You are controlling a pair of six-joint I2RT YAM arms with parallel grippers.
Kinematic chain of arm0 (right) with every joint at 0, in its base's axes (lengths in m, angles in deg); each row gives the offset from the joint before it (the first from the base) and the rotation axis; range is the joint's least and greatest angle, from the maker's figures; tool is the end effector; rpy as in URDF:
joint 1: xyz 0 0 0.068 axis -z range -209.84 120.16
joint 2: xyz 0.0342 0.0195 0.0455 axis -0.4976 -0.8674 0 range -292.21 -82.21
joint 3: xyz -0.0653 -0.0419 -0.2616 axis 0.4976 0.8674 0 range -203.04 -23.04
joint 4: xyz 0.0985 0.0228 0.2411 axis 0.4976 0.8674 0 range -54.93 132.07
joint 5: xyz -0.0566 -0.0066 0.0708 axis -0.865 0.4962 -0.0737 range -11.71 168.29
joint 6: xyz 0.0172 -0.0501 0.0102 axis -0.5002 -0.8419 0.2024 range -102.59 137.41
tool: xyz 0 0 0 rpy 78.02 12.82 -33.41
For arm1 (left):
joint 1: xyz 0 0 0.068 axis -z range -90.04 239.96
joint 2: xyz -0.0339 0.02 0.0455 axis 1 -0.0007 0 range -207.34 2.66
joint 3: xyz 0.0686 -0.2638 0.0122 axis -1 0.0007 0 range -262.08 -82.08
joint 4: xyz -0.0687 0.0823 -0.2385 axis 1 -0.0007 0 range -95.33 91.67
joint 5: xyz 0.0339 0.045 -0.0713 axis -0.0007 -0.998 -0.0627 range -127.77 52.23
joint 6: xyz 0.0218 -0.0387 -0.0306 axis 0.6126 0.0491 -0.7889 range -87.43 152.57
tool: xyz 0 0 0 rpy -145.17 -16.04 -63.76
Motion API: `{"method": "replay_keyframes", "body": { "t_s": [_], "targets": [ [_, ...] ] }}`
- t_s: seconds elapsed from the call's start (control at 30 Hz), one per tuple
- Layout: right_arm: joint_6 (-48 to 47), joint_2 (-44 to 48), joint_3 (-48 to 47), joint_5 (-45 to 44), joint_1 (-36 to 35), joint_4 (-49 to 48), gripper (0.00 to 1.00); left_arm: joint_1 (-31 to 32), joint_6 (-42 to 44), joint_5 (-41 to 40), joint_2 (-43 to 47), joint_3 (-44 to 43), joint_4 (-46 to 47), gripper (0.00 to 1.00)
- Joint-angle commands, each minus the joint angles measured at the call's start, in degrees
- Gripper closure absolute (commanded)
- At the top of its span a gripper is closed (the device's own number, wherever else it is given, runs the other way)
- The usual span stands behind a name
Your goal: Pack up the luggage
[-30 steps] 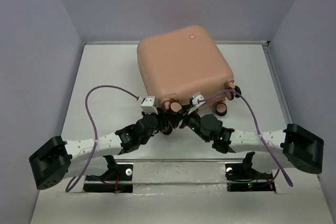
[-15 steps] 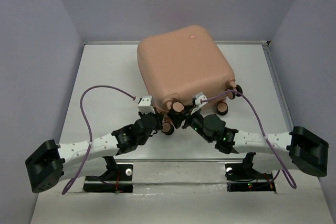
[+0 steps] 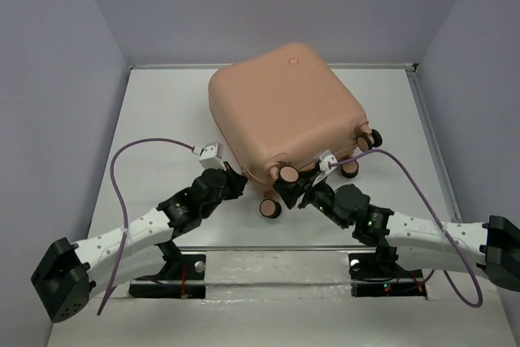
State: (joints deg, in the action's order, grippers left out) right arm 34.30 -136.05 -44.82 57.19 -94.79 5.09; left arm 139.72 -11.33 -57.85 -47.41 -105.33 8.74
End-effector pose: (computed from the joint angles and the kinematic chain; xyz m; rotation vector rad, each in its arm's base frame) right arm 0.1009 0.1855 0.2435 -0.3987 1.6172 0.8045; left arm 0.1368 -0.1427 0.2226 -0.1433 1.9648 -0.7663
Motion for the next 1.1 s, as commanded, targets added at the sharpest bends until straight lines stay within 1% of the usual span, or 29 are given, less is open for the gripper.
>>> {"method": "replay_keyframes", "body": {
  "t_s": [0.0,0.1,0.17,0.23,0.3,0.33,0.37,0.43,0.47,0.57,0.63,0.67,0.7,0.77,0.83,0.87,0.9,0.93,0.97,1.0,1.07],
  "targets": [
    [1.22,7.43,0.42,-7.46,1.32,-1.24,0.93,-12.30,4.52,-18.25,-0.91,-1.18,-0.14,0.94],
    [1.22,7.79,0.34,-6.67,1.32,0.09,0.93,-14.16,4.35,-17.81,-2.58,-3.12,-0.48,0.94],
    [1.22,7.26,0.16,-5.27,1.32,0.27,0.93,-14.34,3.91,-17.98,-1.80,-3.74,-1.27,0.94],
    [1.31,6.56,-0.02,-4.56,1.32,-0.08,0.93,-15.65,3.82,-19.30,-0.13,-3.83,-3.02,0.94],
    [1.31,5.51,-0.19,-3.86,1.32,-0.78,0.93,-17.49,5.05,-18.08,2.94,-3.48,-3.73,0.93],
    [1.40,4.55,-0.45,-3.51,1.32,-1.48,0.93,-18.72,5.23,-17.63,4.78,-3.30,-4.17,0.91],
    [1.48,3.93,-0.72,-2.64,1.32,-1.75,0.93,-18.73,4.53,-16.76,5.76,-3.30,-5.30,0.81],
    [1.57,2.35,-1.42,-1.49,1.32,-2.28,0.93,-18.73,4.00,-14.65,7.78,-3.39,-6.19,0.64],
    [1.66,0.43,-2.12,-0.70,1.32,-3.24,0.93,-18.73,3.82,-12.81,10.22,-3.56,-6.80,0.49],
    [1.49,-2.31,-3.44,0.79,0.61,-4.56,0.93,-18.73,4.61,-10.52,16.56,-4.70,-8.46,0.38],
    [1.22,-4.94,-5.19,1.24,0.08,-4.83,0.93,-18.73,5.92,-9.03,19.64,-6.62,-9.70,0.35],
    [0.79,-6.52,-6.59,1.67,-0.52,-4.91,0.93,-18.73,6.45,-7.54,22.00,-7.42,-10.84,0.13],
    [0.52,-7.23,-7.39,2.03,-1.31,-4.92,0.93,-18.64,7.33,-6.57,22.98,-8.04,-11.20,0.01],
    [-0.18,-8.64,-9.15,2.56,-2.02,-4.22,0.88,-18.73,8.65,-5.24,25.36,-10.41,-12.51,0.01],
    [-1.06,-9.96,-11.08,3.96,-2.55,-3.25,0.80,-18.73,9.36,-3.57,26.33,-11.99,-14.36,0.01],
    [-1.33,-11.36,-13.53,4.23,-3.16,-2.46,0.63,-18.73,9.62,-3.04,27.03,-13.48,-14.89,0.01],
    [-1.59,-12.15,-15.03,3.79,-3.69,0.50,0.52,-18.73,10.14,-1.91,27.38,-14.19,-15.50,0.01],
    [-1.85,-13.55,-18.53,3.27,-3.69,3.06,0.28,-18.73,10.50,-1.29,28.08,-15.41,-15.77,0.01],
    [-2.12,-13.57,-18.56,1.87,-4.65,5.26,0.15,-18.73,10.76,-0.67,28.35,-15.95,-16.03,0.01],
    [-2.29,-14.26,-21.00,-1.63,-5.27,9.46,0.00,-18.73,10.94,0.38,28.53,-16.56,-16.56,0.01],
    [-1.33,-12.53,-21.90,-4.81,-5.28,14.30,0.00,-18.73,11.29,1.79,28.97,-18.49,-17.00,0.01]
  ]
}}
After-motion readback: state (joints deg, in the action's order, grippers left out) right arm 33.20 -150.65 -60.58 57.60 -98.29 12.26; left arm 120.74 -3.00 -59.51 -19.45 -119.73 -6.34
